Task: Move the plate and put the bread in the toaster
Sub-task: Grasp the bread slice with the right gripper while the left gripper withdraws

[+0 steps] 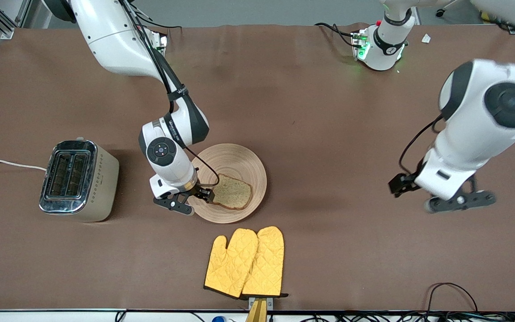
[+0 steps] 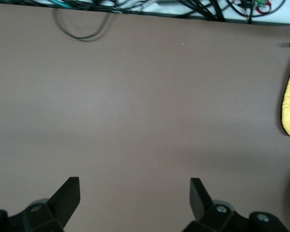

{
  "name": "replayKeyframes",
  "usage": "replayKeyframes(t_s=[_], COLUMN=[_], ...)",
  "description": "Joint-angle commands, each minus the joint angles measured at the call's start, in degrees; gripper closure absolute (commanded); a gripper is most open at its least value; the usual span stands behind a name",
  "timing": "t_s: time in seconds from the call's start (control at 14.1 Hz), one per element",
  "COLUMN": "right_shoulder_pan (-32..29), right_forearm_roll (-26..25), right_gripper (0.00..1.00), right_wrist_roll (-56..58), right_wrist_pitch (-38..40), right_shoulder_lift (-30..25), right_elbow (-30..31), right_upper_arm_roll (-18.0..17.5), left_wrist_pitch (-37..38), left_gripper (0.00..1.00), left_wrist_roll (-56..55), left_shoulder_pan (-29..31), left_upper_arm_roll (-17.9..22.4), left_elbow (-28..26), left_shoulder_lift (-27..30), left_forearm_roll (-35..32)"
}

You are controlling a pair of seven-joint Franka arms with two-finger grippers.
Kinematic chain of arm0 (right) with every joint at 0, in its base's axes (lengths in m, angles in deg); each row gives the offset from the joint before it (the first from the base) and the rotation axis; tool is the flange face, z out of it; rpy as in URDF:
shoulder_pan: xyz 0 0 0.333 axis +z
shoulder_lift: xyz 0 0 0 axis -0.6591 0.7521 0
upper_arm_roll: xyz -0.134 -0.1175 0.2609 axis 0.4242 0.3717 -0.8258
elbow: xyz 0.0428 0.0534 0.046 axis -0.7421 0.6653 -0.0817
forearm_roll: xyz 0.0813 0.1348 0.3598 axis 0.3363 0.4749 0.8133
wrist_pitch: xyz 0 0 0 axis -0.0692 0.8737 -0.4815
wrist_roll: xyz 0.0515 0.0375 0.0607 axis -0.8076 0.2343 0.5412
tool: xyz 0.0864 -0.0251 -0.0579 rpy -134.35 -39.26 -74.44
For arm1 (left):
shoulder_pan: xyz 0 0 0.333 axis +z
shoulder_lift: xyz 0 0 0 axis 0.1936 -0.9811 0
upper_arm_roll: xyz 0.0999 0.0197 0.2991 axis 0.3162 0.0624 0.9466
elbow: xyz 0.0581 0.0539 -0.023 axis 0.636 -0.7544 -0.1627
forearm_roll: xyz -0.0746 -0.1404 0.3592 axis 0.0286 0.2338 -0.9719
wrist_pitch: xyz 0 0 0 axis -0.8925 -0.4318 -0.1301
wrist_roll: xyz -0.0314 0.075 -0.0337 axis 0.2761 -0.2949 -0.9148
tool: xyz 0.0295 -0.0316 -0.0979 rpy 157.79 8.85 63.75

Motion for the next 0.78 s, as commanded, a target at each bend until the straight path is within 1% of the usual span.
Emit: replayKeyframes(t_s=[0.0, 0.07, 0.14, 0.28, 0.42, 0.57, 0.64, 0.71], right_shoulder_pan=[1.42, 1.77, 2.21, 2.57, 2.92, 3.01, 3.27, 3.45], right_forearm_roll=[5.26, 5.45, 5.45, 5.45, 5.45, 5.54, 5.54, 5.63], right_gripper=[0.36, 0.37, 0.37, 0.39, 0.4, 0.44, 0.47, 0.52], right_wrist_roll=[-0.64, -0.73, -0.73, -0.73, -0.73, -0.81, -0.81, -0.9], right_wrist_pitch=[-1.17, -2.31, -3.02, -3.99, -4.43, -5.04, -5.92, -6.45], right_shoulder_lift=[0.41, 0.76, 1.37, 2.78, 3.48, 3.92, 4.01, 4.02], right_elbow=[-0.48, -0.22, -0.13, -0.13, -0.13, 0.31, 0.92, 1.19], right_upper_arm_roll=[0.07, 0.07, 0.15, 0.15, 0.07, 0.07, -0.28, -0.28], left_wrist_pitch=[4.44, 7.25, 9.8, 11.75, 12.46, 15.7, 15.89, 16.24], left_gripper=[0.0, 0.0, 0.0, 0.0, 0.0, 0.0, 0.0, 0.0], left_wrist_roll=[3.97, 6.87, 8.55, 10.14, 11.89, 12.96, 13.05, 13.48], left_shoulder_pan=[1.97, 1.79, 1.36, 1.09, 1.0, 1.0, 1.18, 1.44], left_upper_arm_roll=[0.3, 0.83, 2.83, 4.6, 5.22, 5.31, 5.31, 5.31], left_elbow=[-2.32, -2.41, -2.41, -2.59, -3.81, -3.82, -3.91, -4.34], left_shoulder_lift=[7.18, 9.37, 10.61, 12.37, 14.3, 15.36, 15.8, 16.59], left_forearm_roll=[0.51, 1.04, 1.91, 4.64, 6.31, 7.37, 7.46, 8.07])
